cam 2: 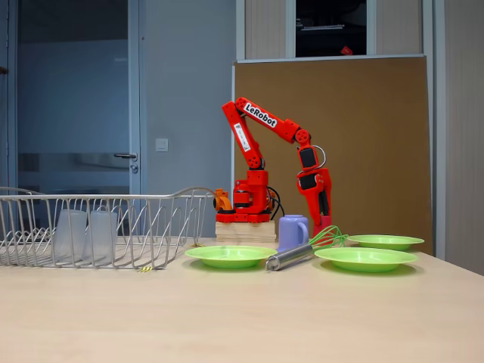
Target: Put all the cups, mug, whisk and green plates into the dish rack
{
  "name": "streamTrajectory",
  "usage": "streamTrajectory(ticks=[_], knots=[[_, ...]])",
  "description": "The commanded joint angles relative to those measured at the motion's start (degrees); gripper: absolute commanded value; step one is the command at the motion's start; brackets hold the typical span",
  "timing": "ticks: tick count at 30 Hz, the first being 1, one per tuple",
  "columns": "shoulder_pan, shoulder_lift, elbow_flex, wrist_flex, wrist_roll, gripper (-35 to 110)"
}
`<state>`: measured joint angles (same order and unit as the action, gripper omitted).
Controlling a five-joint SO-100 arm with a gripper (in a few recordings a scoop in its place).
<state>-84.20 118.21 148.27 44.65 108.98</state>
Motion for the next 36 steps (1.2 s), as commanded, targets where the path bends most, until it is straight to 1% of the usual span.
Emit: streamTrajectory(ticks=[1,5,11,14,17,20,24,27,29,32,36], knots=[[0.4,1.8,1.8,-0.5,-1.3,8],[1.6,3.6,-0.6,4.4,-3.8,5],[2.8,8.8,-12.3,21.7,-5.4,5],[6.5,11.3,-18.3,29.2,-10.2,5],[13.8,12.8,-24.8,36.4,-19.1,5],[24.9,14.1,-30.3,41.4,-33.3,5],[42.2,12.2,-39.6,46.1,-56.9,3],[54.8,8.8,-47.0,48.3,-73.2,4],[62.3,5.8,-51.5,48.0,-83.3,4],[71.0,0.3,-58.3,47.5,-94.6,4],[80.6,-8.2,-68.6,49.3,-105.8,4]])
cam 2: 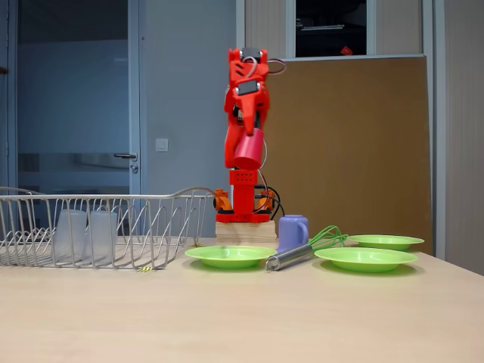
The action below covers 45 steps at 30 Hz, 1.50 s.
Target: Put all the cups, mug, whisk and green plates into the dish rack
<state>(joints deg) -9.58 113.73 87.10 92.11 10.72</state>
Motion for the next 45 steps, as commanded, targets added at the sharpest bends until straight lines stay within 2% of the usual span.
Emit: streamTrajectory(ticks=[1,8,19,30,45], knots=[[8.1,-5.7,-9.8,2.4,-10.0,5],[20.2,-19.8,-22.1,3.7,-21.7,5],[29.6,-39.0,-25.6,0.9,-28.7,6],[34.1,-55.7,-39.1,3.4,-32.5,6],[35.3,-64.1,-44.8,3.1,-35.2,8]])
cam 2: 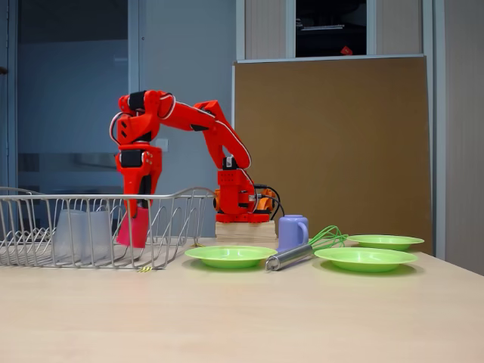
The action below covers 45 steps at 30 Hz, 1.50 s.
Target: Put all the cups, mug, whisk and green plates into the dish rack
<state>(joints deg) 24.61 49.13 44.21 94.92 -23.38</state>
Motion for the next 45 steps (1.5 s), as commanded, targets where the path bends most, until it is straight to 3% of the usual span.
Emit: streamTrajectory(ticks=[1,12,31,45], knots=[[1.1,0.0,-2.3,0.2,-1.4,8],[1.1,-3.0,-4.9,0.3,-2.3,9],[2.5,-3.6,-4.8,2.1,-4.4,31],[1.2,7.6,-0.2,3.6,-4.1,28]])
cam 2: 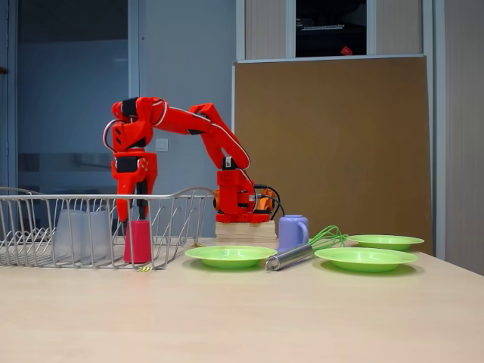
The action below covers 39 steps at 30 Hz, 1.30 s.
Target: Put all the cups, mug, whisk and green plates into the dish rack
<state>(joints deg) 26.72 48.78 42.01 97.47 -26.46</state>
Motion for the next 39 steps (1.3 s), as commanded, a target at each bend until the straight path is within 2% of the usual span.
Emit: streamTrajectory(ticks=[1,12,19,22,26,32,35,39], knots=[[-1.3,10.3,3.3,1.1,-1.0,28],[-9.0,36.3,23.9,0.8,4.6,22],[-20.8,50.4,38.0,0.4,14.0,23],[-27.7,54.9,43.3,1.0,24.7,23],[-37.7,60.2,52.0,1.4,45.4,24],[-51.4,66.8,65.8,-5.1,74.9,27],[-56.9,68.8,71.9,-9.1,85.5,29],[-62.5,69.8,77.4,-15.3,94.7,31]])
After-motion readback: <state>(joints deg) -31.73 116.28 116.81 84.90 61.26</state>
